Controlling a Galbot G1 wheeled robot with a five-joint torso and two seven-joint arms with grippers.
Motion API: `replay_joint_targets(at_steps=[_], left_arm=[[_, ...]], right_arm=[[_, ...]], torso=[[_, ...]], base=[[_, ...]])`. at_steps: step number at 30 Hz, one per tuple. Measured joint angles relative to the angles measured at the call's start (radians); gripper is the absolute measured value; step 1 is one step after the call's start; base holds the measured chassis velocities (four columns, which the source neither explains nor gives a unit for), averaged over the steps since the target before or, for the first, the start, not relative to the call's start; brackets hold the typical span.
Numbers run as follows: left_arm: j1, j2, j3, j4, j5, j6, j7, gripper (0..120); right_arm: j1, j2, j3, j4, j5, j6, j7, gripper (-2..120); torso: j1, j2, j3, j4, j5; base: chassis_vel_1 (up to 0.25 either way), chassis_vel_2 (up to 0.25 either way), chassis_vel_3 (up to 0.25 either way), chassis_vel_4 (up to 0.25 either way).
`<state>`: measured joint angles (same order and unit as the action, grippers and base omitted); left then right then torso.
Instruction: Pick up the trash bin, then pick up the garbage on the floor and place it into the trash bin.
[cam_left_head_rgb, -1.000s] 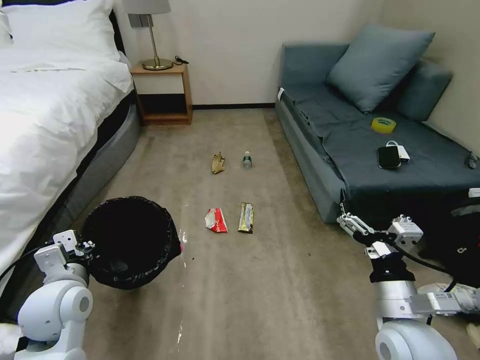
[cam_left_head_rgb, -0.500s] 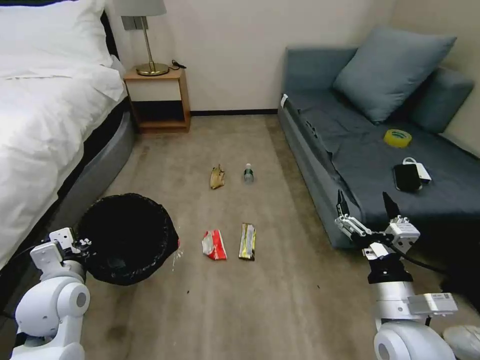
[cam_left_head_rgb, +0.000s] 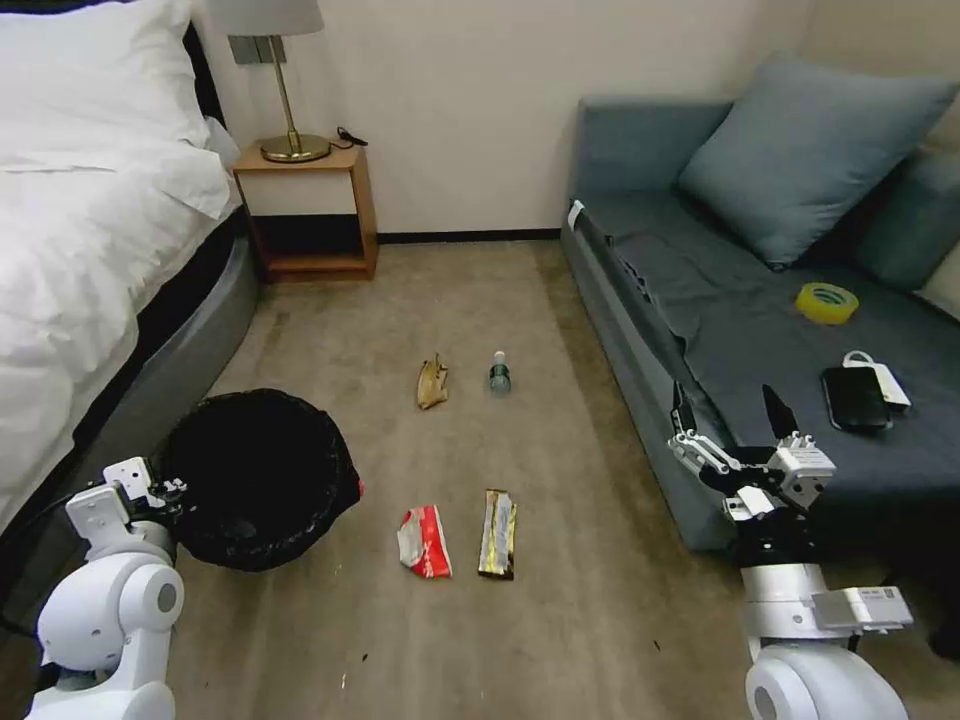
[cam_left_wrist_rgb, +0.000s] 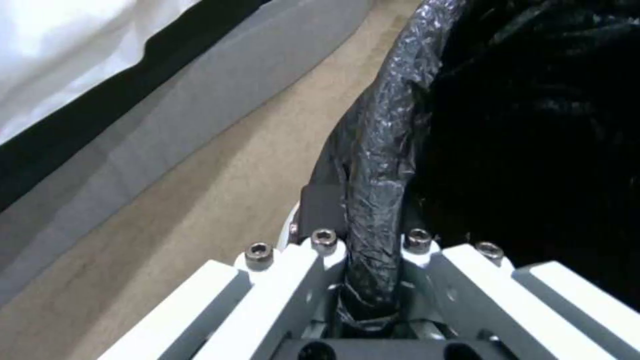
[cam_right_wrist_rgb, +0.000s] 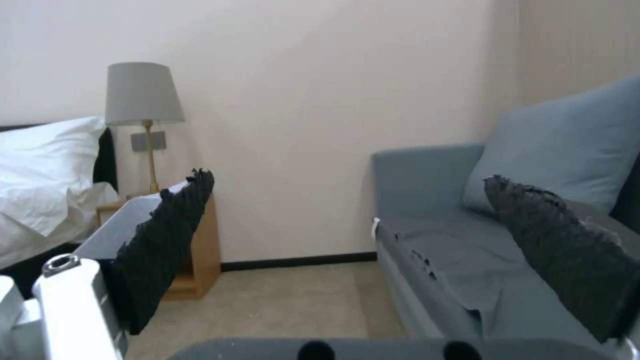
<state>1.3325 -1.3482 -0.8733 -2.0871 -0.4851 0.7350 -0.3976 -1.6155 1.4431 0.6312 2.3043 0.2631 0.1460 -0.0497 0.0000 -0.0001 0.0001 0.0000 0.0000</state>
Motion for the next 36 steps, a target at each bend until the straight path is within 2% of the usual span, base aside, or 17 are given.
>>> replay_joint_targets(at_steps=[15, 19, 21, 23, 24, 26, 28, 29, 30, 31, 32, 35, 36], left_arm=[[0.001, -0.007, -0.007, 0.000, 0.002, -0.003, 0.000, 3], [0.001, -0.008, -0.007, 0.000, 0.002, -0.003, 0.001, 3], [-0.002, -0.007, -0.005, 0.000, 0.001, -0.003, 0.002, 3], [-0.016, 0.004, 0.009, 0.006, 0.001, -0.003, 0.001, 3], [-0.016, 0.004, 0.009, 0.006, 0.001, -0.003, 0.001, 3], [-0.037, 0.015, 0.027, 0.016, -0.003, -0.002, 0.005, 3], [-0.039, 0.016, 0.029, 0.017, -0.003, -0.002, 0.008, 3], [-0.042, 0.019, 0.029, 0.021, -0.003, -0.002, 0.010, 3], [-0.047, 0.023, 0.026, 0.030, -0.001, -0.001, 0.011, 3], [-0.052, 0.024, 0.024, 0.033, 0.001, -0.001, 0.011, 3], [-0.052, 0.024, 0.024, 0.033, 0.001, -0.001, 0.011, 3], [-0.050, 0.026, 0.019, 0.036, 0.003, -0.001, 0.012, 3], [-0.050, 0.026, 0.019, 0.036, 0.003, -0.001, 0.012, 3]], right_arm=[[0.000, -0.003, -0.021, -0.013, -0.019, 0.008, -0.022, 100], [0.024, -0.024, -0.070, -0.029, -0.002, -0.016, 0.017, 100], [0.052, -0.040, -0.118, -0.042, 0.032, -0.078, 0.067, 100], [0.084, -0.073, -0.190, -0.050, 0.122, -0.197, 0.151, 100], [0.084, -0.073, -0.190, -0.050, 0.122, -0.197, 0.151, 100], [0.115, -0.108, -0.242, -0.056, 0.217, -0.312, 0.236, 100], [0.130, -0.119, -0.259, -0.061, 0.243, -0.341, 0.259, 100], [0.177, -0.151, -0.305, -0.082, 0.328, -0.424, 0.324, 100], [0.275, -0.208, -0.378, -0.151, 0.494, -0.539, 0.436, 100], [0.336, -0.231, -0.415, -0.209, 0.567, -0.576, 0.482, 100], [0.336, -0.231, -0.415, -0.209, 0.567, -0.576, 0.482, 100], [0.497, -0.257, -0.525, -0.385, 0.680, -0.647, 0.557, 100], [0.497, -0.257, -0.525, -0.385, 0.680, -0.647, 0.557, 100]], torso=[[0.000, 0.000, 0.000, 0.0000, -0.0001], [0.000, 0.000, 0.000, -0.0002, -0.0003], [0.000, 0.000, 0.000, 0.0000, -0.0001], [0.000, 0.000, 0.000, 0.0006, 0.0000], [0.000, 0.000, 0.000, 0.0006, 0.0000], [0.000, 0.000, 0.000, -0.0004, -0.0002], [0.000, 0.000, 0.000, -0.0003, -0.0002], [0.000, 0.000, 0.000, -0.0003, 0.0002], [0.000, 0.000, 0.000, 0.0003, -0.0001], [0.000, 0.000, 0.000, 0.0000, 0.0000], [0.000, 0.000, 0.000, 0.0000, 0.0000], [0.000, 0.000, 0.000, 0.0001, 0.0000], [0.000, 0.000, 0.000, 0.0001, 0.0000]], base=[[-0.042, 0.045, 0.042, -0.039], [-0.133, 0.144, 0.139, -0.150], [-0.099, 0.129, 0.116, -0.123], [-0.044, 0.085, 0.060, -0.034], [-0.010, 0.050, 0.060, -0.010], [0.000, 0.000, 0.000, 0.000], [0.030, -0.054, -0.044, 0.034], [0.015, -0.023, -0.057, 0.023], [0.000, 0.000, 0.000, 0.000], [0.000, 0.000, 0.000, 0.000], [0.000, 0.000, 0.000, 0.000], [0.000, 0.000, 0.000, 0.000], [0.000, 0.000, 0.000, 0.000]])
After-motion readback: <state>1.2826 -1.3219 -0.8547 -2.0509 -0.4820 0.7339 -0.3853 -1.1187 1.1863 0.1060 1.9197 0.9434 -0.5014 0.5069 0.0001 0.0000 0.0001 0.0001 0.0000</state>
